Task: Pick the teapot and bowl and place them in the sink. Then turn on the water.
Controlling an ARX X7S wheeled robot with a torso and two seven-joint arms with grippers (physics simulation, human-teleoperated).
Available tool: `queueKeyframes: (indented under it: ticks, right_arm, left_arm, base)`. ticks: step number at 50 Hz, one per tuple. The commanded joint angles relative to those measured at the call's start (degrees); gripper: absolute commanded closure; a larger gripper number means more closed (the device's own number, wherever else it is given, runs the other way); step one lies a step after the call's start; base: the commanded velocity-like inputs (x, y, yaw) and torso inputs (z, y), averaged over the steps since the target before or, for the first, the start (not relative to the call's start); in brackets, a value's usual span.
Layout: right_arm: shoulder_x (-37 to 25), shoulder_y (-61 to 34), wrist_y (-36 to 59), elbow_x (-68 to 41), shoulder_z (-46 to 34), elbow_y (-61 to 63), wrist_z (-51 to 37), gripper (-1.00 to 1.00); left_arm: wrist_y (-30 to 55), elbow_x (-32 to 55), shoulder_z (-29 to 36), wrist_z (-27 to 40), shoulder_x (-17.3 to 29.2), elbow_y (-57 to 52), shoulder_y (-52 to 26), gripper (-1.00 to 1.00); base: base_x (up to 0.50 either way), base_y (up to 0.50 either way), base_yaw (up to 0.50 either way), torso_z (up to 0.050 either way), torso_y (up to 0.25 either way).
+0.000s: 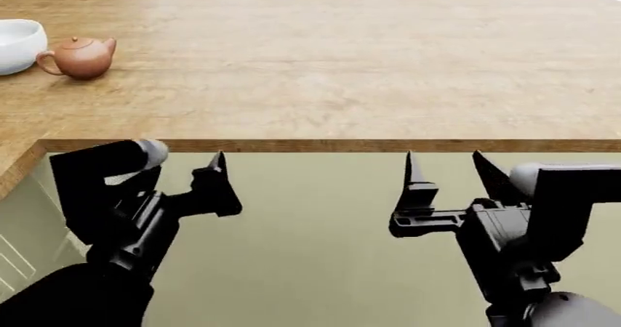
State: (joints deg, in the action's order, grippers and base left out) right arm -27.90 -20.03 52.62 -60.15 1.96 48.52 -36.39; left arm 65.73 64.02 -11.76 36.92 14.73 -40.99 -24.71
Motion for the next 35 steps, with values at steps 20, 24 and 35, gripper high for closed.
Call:
queueKeyframes:
  ticks: [20,24,35]
  right_arm:
    - [-14.64,-56.72,12.63,-50.43,-13.91,-19.93,-25.24,-1.0]
    - [-14.78,-57.87,13.11,-49.71,-14.17,-21.2,-24.49,-1.0]
    - [-15.75,-59.69,12.78,-49.88,-14.22,-22.67,-25.26,-1.0]
  left_arm:
    - [7.83,47.82,20.58,33.59,11.65,30.57,-58.43,-1.0]
    - [8.33,45.45,22.0,32.11,10.46,33.16,-61.01,-1.0]
    - [6.85,47.43,23.57,33.58,9.1,33.79,-62.05,-1.0]
  base:
    - [0.0,0.01,0.44,0.0,0.0]
    - [0.1,0.01,0.47,0.0,0.0]
    - [0.17,0.03,0.42,0.0,0.0]
